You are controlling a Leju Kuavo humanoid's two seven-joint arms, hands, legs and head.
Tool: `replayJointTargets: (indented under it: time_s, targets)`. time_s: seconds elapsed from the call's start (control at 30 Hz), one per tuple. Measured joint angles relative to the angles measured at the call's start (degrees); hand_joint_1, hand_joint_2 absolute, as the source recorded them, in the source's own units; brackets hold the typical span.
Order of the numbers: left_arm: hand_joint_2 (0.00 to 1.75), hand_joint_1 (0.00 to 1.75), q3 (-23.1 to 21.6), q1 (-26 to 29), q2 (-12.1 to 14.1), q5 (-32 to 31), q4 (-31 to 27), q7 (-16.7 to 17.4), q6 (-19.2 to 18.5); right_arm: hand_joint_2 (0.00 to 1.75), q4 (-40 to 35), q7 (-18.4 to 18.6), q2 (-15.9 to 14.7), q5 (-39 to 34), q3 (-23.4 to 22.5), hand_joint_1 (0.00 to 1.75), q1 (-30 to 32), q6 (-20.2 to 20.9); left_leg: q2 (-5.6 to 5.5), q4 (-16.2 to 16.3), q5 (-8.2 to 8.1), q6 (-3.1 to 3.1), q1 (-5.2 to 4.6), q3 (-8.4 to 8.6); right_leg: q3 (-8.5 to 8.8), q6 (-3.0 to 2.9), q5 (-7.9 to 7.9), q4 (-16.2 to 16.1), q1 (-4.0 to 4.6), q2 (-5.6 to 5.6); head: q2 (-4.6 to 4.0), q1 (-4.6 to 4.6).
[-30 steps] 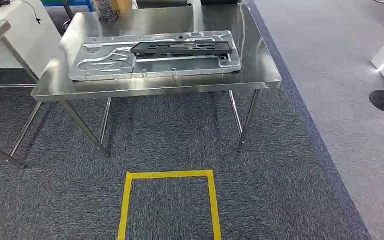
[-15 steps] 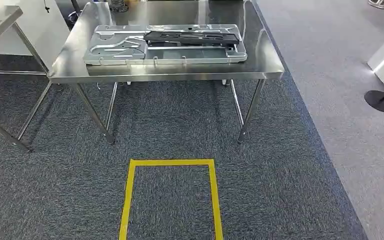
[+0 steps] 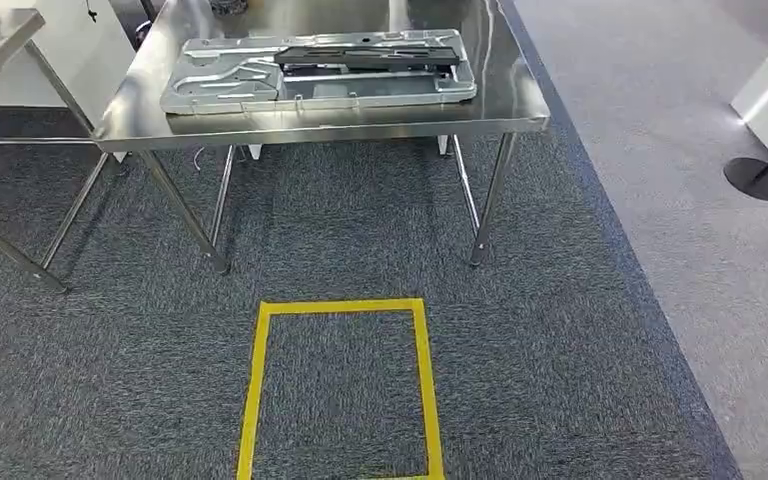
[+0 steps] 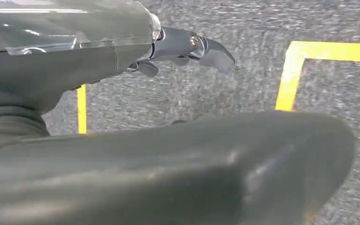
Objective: Take the parts from the cabinet and place them on the table.
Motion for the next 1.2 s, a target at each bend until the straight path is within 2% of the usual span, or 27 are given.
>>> replayJointTargets:
  time_s: [0.03,0.07,0.1,0.17,0.2,0.23,0.27,0.33,0.37,0.4,0.43,0.5,0.53,0.57,0.6,0.67,0.7,0.73,0.77,0.8,0.83,0.87,0.9,1.03,1.13,1.17,1.2]
  targets:
    - [0.0,0.0,-0.04,0.02,0.0,0.0,0.0,0.18,0.07,0.0,0.0,0.18,-0.02,-0.09,-0.27,0.0,0.01,0.09,0.0,2.87,-0.61,-0.15,0.14,-0.77,-0.38,0.11,0.17,0.18,0.0,0.02,0.0,0.0]
    - [0.0,0.0,-0.11,0.04,0.0,0.0,0.0,0.22,0.09,0.0,0.0,0.29,-0.02,-0.24,-0.51,0.0,0.01,0.07,0.01,2.61,0.08,-0.21,0.3,-0.16,-0.64,0.21,0.24,0.39,0.0,0.02,0.0,-0.02]
    - [0.0,0.0,-0.2,0.04,0.0,-0.02,0.0,0.22,0.13,0.0,0.0,0.33,-0.02,-0.26,-0.66,0.0,0.02,0.07,0.01,0.05,1.74,-0.23,0.41,1.69,-0.85,0.24,0.24,0.64,-0.02,0.03,0.0,-0.02]
    - [0.0,0.0,-0.35,0.0,0.02,-0.02,0.0,0.22,0.2,0.0,0.02,0.35,-0.02,-0.29,-0.72,0.0,-0.02,0.07,0.02,-10.72,6.28,-0.09,0.52,8.14,-1.08,0.53,0.05,1.25,-0.11,0.06,0.0,-0.02]
    - [0.0,0.0,-0.41,-0.1,0.04,-0.02,0.0,0.22,0.26,0.0,0.0,0.35,-0.02,-0.29,-0.77,0.0,-0.02,0.07,-0.03,-14.75,5.82,0.17,0.47,10.38,-1.22,0.82,-0.09,1.44,-0.03,0.06,0.0,0.0]
    - [0.0,0.0,-0.46,-0.13,0.07,-0.02,0.0,0.22,0.33,0.0,0.0,0.35,-0.02,-0.29,-0.9,0.0,-0.06,0.04,-0.09,-15.53,5.74,0.48,0.07,10.9,-1.41,1.27,0.02,1.56,0.13,0.09,0.0,-0.02]
    - [0.0,0.0,-0.52,-0.13,0.04,-0.02,0.0,0.22,0.35,1.75,0.0,0.35,-0.02,-0.29,-1.03,0.0,-0.08,0.04,-0.09,-15.49,5.79,0.7,0.07,10.66,-1.4,1.58,0.17,1.6,0.16,0.08,0.0,0.0]
    - [0.0,0.0,-0.7,-0.11,0.07,-0.02,0.0,0.24,0.35,1.75,0.0,0.35,-0.02,-0.29,-1.12,0.0,-0.14,0.04,-0.08,-15.65,5.84,1.4,-0.01,10.26,-1.6,2.32,0.44,1.49,0.16,0.07,0.0,-0.02]
    - [0.0,0.0,-0.79,-0.12,0.04,-0.02,0.0,0.26,0.35,1.75,0.0,0.37,-0.07,-0.31,-1.14,0.0,-0.15,0.04,-0.06,-16.27,6.23,1.96,0.32,10.37,-1.7,2.67,0.23,1.57,0.28,0.12,0.0,-0.02]
    - [0.0,0.0,-0.87,-0.18,0.04,-0.02,0.0,0.26,0.35,1.75,0.0,0.41,-0.15,-0.35,-1.18,0.0,-0.12,0.07,-0.01,-16.51,6.51,2.41,0.37,10.27,-2.34,2.87,-1.34,3.17,0.05,0.24,0.0,0.0]
    - [0.0,0.0,-0.9,-0.22,0.04,0.0,0.0,0.29,0.35,1.75,0.0,0.39,-0.15,-0.35,-1.25,0.0,-0.14,0.13,0.01,-16.5,6.68,2.72,0.37,9.97,-4.06,3.0,-3.71,6.75,0.04,0.32,0.0,0.0]
    - [0.0,0.0,-0.94,-0.22,0.07,0.2,0.0,0.29,0.35,1.75,0.04,-0.39,-0.15,-0.42,-1.42,0.0,-0.03,1.09,0.08,-16.47,6.92,3.07,0.09,9.47,-8.8,3.25,-8.31,16.77,-0.08,0.41,0.0,0.0]
    - [0.0,0.0,-0.96,-0.18,0.07,0.46,0.0,0.29,0.35,1.75,0.04,-0.96,-0.15,-0.46,-1.53,0.0,0.03,1.66,0.09,-16.41,7.03,3.16,-0.05,9.25,-10.47,3.32,-9.26,20.41,-0.08,0.42,0.0,0.0]
    - [0.0,0.0,-0.96,-0.12,0.07,0.52,0.0,0.29,0.35,1.75,0.04,-1.35,-0.2,-0.53,-1.6,0.0,0.13,2.1,0.08,-16.33,7.09,3.2,-0.13,9.12,-10.8,3.3,-8.66,21.02,-0.09,0.42,0.0,0.0]
    - [0.0,0.0,-0.96,-0.05,0.09,0.55,0.0,0.29,0.37,1.75,0.04,-1.55,-0.26,-0.55,-1.64,0.0,0.18,2.34,0.07,-16.22,7.14,3.18,-0.17,9.08,-9.78,3.2,-7.02,19.11,-0.08,0.42,0.0,0.0]
    - [0.0,0.0,-0.96,-0.04,0.07,0.55,0.0,0.29,0.46,1.75,0.04,-2.01,-0.31,-0.57,-1.71,0.0,0.12,2.54,0.01,-15.89,7.14,3.09,-0.24,9.09,-4.52,2.69,-1.65,8.87,-0.02,0.42,0.0,0.0]
    - [0.0,0.0,-0.98,-0.08,0.07,0.55,0.0,0.29,0.5,1.75,0.04,-2.23,-0.33,-0.63,-1.77,0.0,0.05,2.88,0.01,-15.73,7.12,2.95,-0.26,9.02,-1.84,2.23,0.16,3.63,0.06,0.42,0.0,0.0]
    - [0.0,0.0,-0.98,-0.14,0.07,0.61,0.0,0.26,0.5,1.75,0.04,-2.65,-0.39,-0.83,-1.86,0.0,-0.12,3.3,0.01,-15.21,6.99,2.63,-0.81,8.78,-1.42,2.13,-0.42,1.85,0.37,0.4,0.0,0.0]
    - [1.75,0.0,-0.98,-0.2,0.13,0.77,0.0,0.18,0.52,1.75,0.04,-3.08,-0.39,-1.16,-2.01,0.0,-0.16,3.56,0.04,-15.1,6.65,2.99,-0.98,8.55,-1.7,2.41,0.08,1.8,-0.12,0.5,0.0,0.0]
    - [1.75,0.0,-0.98,-0.2,0.24,0.98,0.0,0.16,0.59,1.75,0.04,-3.28,-0.39,-1.51,-2.14,0.0,-0.13,3.78,0.05,-15.16,6.88,2.98,-0.92,8.39,-1.85,2.27,0.03,1.81,0.11,0.52,0.0,0.0]
    - [1.75,0.0,-0.98,-0.16,0.24,1.16,0.0,0.13,0.68,0.0,0.04,-3.26,-0.39,-1.58,-2.19,0.0,-0.07,3.8,0.05,-15.24,7.0,2.65,-0.83,8.39,-1.86,2.07,0.01,1.86,0.25,0.5,0.0,0.0]
    - [1.75,0.0,-0.98,-0.16,0.22,1.24,0.0,0.07,0.68,0.0,0.04,-3.38,-0.39,-1.58,-2.21,0.0,0.07,3.76,0.04,-15.26,7.16,2.41,-0.73,8.42,-1.93,1.92,0.09,1.89,0.36,0.46,0.0,0.0]
    - [1.75,0.0,-0.98,-0.16,0.2,1.33,0.0,0.0,0.68,1.75,0.04,-3.64,-0.39,-1.6,-2.23,0.0,0.08,3.61,0.03,-15.31,7.33,2.18,-0.68,8.37,-2.06,1.77,0.19,1.96,0.43,0.45,0.0,0.0]
    - [1.75,0.0,-0.98,-0.15,0.22,1.66,0.0,0.22,0.72,1.75,0.04,-4.41,-0.46,-2.82,-2.73,0.0,0.03,3.98,0.03,-15.38,7.58,1.88,-0.57,8.28,-2.26,1.53,0.31,2.15,0.55,0.46,0.0,0.0]
    - [1.75,0.0,0.88,0.39,0.17,-0.94,-0.13,0.88,0.5,1.75,0.02,-4.48,-0.57,-5.69,-1.77,0.0,0.15,4.61,0.02,-15.38,7.64,1.8,-0.54,8.27,-2.29,1.47,0.3,2.19,0.57,0.46,0.0,0.0]
    - [0.0,0.0,1.6,0.6,0.13,-1.95,-0.22,1.12,0.48,1.75,0.0,-4.52,-0.61,-6.63,-1.33,0.0,0.25,4.79,0.02,-15.38,7.65,1.78,-0.53,8.27,-2.29,1.46,0.31,2.2,0.58,0.46,0.0,0.0]
    - [0.0,0.0,2.43,0.78,0.07,-3.26,-0.37,1.45,0.44,1.75,0.0,-4.59,-0.68,-7.87,-0.72,0.0,0.41,5.05,0.02,-15.38,7.65,1.78,-0.53,8.26,-2.29,1.46,0.31,2.21,0.59,0.46,0.0,0.0]
